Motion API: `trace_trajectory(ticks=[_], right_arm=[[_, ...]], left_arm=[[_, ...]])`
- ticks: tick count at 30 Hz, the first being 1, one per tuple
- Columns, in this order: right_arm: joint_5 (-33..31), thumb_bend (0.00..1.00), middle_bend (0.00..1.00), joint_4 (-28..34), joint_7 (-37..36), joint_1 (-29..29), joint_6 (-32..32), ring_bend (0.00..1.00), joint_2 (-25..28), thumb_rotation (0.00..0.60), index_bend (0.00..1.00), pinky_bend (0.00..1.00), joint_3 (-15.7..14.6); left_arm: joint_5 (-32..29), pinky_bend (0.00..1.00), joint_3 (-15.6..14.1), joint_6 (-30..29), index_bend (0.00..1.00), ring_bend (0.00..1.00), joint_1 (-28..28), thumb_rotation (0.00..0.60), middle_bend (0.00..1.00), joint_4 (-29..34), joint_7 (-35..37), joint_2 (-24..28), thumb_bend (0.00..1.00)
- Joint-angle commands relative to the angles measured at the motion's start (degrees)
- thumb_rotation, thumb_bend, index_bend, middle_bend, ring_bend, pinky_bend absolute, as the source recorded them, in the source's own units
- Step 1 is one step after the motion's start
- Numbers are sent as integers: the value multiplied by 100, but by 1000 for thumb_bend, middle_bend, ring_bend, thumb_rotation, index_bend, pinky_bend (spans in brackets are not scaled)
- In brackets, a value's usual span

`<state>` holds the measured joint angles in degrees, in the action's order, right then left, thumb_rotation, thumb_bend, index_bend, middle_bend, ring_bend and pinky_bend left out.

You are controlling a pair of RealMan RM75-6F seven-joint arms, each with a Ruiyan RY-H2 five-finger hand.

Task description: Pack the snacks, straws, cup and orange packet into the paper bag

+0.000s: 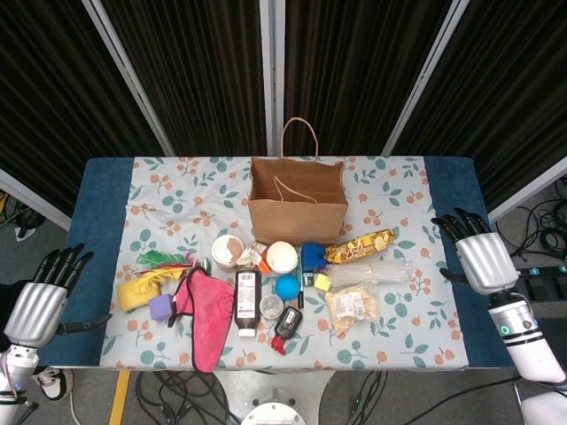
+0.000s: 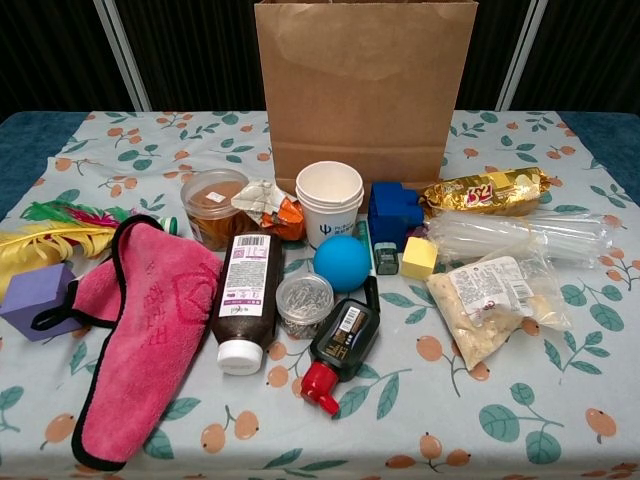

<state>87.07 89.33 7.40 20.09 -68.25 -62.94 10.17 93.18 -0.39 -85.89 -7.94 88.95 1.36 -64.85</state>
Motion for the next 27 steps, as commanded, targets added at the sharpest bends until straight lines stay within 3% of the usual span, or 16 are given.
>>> trace_trajectory(ticks=[1,9,27], right_arm=[[71,0,203,375,591,2,153,102,-69,600,187,185,-354],[600,0,207,276,1155,-241,-31,101,-558,600,190,146,-991],[836,0,207,-654,2040,46,291,95,-2018,600,190,79,-1155]], left_arm=[[-2,69,-7,-3,55,28,8,236,39,-12,16,-5,0],[42,69,-13,16,56,28,-21,237,39,-132,29,-161,0],[1,69,34,-179,56,27,52,234,39,-433,381,-208,0]])
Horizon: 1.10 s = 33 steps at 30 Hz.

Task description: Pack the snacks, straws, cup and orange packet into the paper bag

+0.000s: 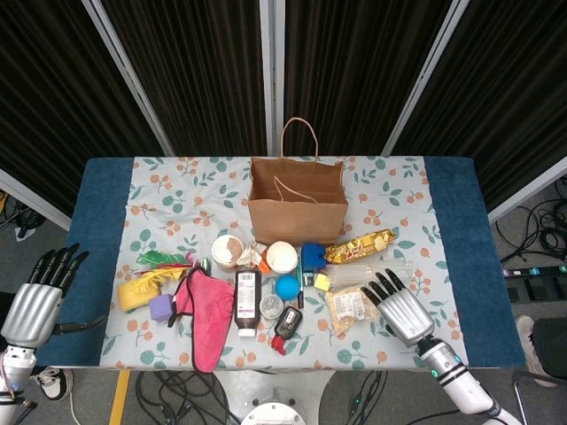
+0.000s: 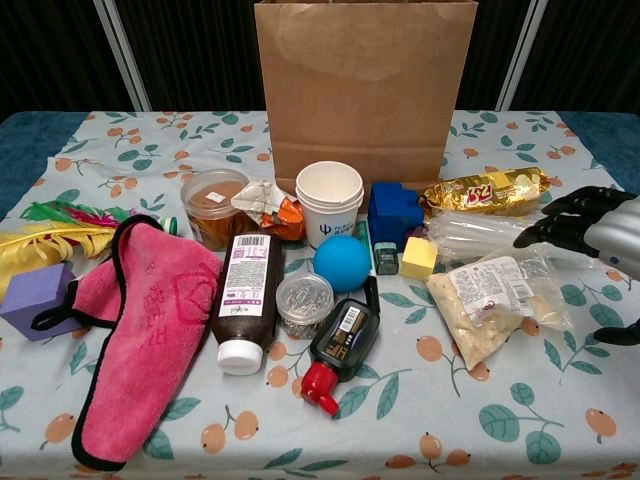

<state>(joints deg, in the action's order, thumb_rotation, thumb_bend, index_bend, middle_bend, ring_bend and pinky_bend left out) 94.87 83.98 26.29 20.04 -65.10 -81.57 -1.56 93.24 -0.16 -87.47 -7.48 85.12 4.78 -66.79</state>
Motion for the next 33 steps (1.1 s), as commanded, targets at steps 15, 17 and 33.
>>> trace_trajectory(ticks=[15,17,33], right_arm=[[-81,0,209,-474,469,153,42,91,-702,600,193,42,39],[-154,0,221,-518,486,170,104,98,-759,600,209,50,45],[557,281,556,-758,-76,-3,-1202,455,-787,600,663,304,-39]], left_arm=[[-66,69,84,-14,56,27,-47,237,39,-384,374,-108,0],[-76,69,78,-7,56,27,-44,236,39,-421,407,-124,0],[2,69,79,-123,56,28,-34,234,39,-338,374,-88,0]])
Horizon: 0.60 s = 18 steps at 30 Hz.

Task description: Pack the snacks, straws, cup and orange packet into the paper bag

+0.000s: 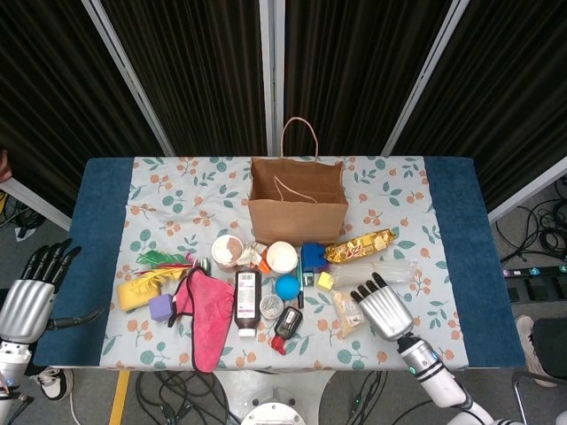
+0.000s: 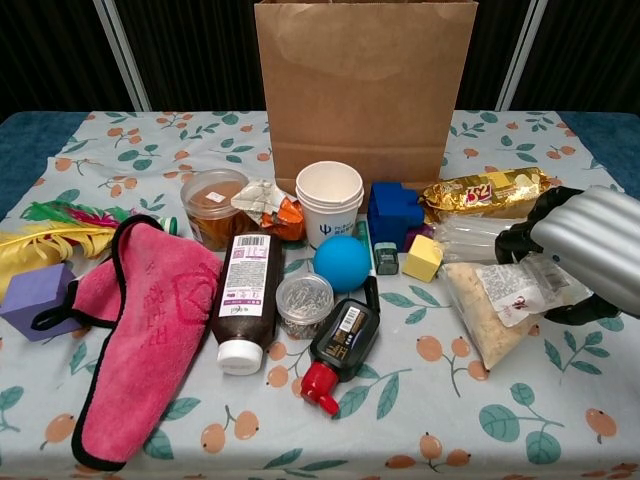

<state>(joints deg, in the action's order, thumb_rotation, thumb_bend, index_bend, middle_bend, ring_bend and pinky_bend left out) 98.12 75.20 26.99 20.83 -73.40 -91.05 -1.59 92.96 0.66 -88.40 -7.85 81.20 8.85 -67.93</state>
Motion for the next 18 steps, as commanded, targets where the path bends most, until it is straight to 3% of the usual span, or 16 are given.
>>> trace_trajectory(ticks=[1,6,9,13,18], right_arm=[[305,281,556,233,-157,-113,-529,455,256,600,663,304,-28],[602,268,554,1254,-70,-211,-1379,455,1026,600,663,305,300],[585,271,554,2092,144,-99,-1656,455,1561,600,664,305,844],[203,276,553,2983,724,330,-1414,455,2067,600,663,305,1796],[-669,281,551,3074,1547,1126,-592,455,2183,600,663,305,2750]], left_arm=[[43,69,-6,-40,56,27,4,235,39,83,-47,39,0],[113,69,-30,-58,56,28,-3,236,39,232,-104,110,0],[139,69,-45,-36,56,28,-17,237,39,278,-111,126,0],[129,69,-44,4,56,27,-39,236,39,290,-86,144,0],[49,69,11,33,55,27,-67,236,39,257,17,221,0]])
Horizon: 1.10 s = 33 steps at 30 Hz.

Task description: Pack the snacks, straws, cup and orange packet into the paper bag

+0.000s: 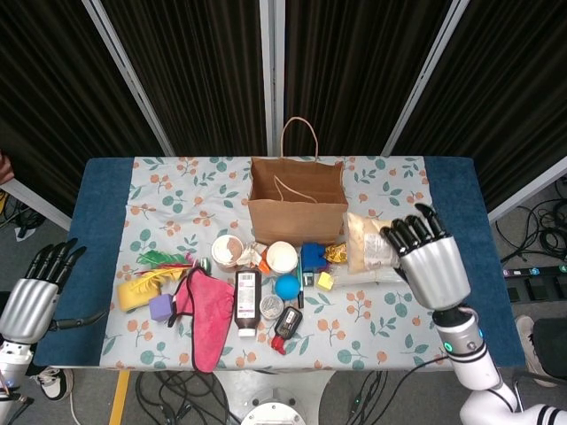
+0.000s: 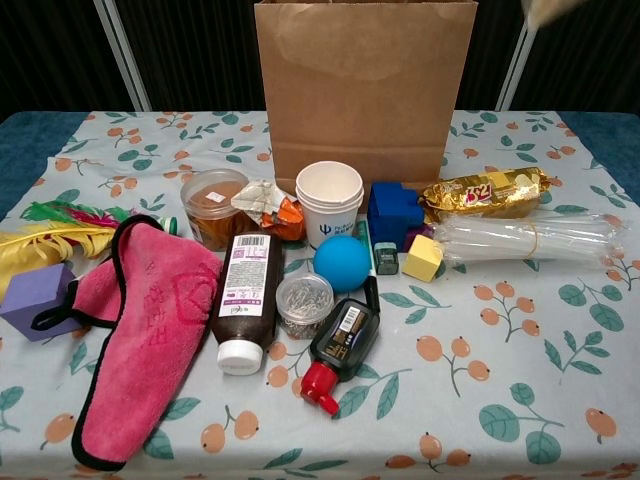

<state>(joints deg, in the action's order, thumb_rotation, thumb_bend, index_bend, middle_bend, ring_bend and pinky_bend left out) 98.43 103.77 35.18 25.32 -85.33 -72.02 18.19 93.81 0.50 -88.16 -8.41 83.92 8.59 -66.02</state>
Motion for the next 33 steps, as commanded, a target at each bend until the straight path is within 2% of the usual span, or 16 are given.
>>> trace_trajectory(ticks=[1,4,8,13,16,23,25,27,31,33], right_arm=[[-918,281,549,114,951,889,800,455,252,600,663,305,946],[-1363,285,547,-244,1371,1399,1161,454,82,600,664,306,1261],[-1799,287,546,-832,1905,1980,1574,454,-186,600,666,306,1372],[-2000,287,546,-1623,2460,2541,2129,454,-551,600,667,306,1023],[-2234,290,545,-1958,2601,2745,2243,454,-841,600,667,306,910],[-2561,289,526,-2305,2905,2935,2359,447,-1135,600,655,276,575],[-2626,252,492,-2291,2939,2948,2363,413,-1124,600,608,253,505],[-2724,177,416,-2217,2983,2955,2380,314,-1076,600,492,188,477],[-2915,87,281,-1965,3084,2973,2366,135,-909,600,253,43,465],[-2972,74,256,-1829,3127,2982,2313,97,-828,600,187,9,460]], left_arm=[[-69,69,49,17,55,27,-19,236,39,-27,75,54,0],[-152,69,94,53,56,27,-36,234,39,-30,154,93,0],[-203,69,129,113,55,27,-76,234,39,-59,209,89,0],[-292,69,146,246,55,27,-127,234,39,-130,253,4,0],[-318,69,143,301,55,28,-147,236,39,-179,283,-49,0],[-347,69,166,329,56,28,-177,234,39,-255,390,-67,0],[-355,69,177,335,56,27,-189,233,39,-270,431,-70,0],[-348,69,182,326,55,27,-195,229,39,-275,455,-77,0],[-338,69,181,304,55,28,-194,225,39,-272,480,-97,0],[-341,69,180,300,55,28,-192,226,39,-259,486,-102,0]])
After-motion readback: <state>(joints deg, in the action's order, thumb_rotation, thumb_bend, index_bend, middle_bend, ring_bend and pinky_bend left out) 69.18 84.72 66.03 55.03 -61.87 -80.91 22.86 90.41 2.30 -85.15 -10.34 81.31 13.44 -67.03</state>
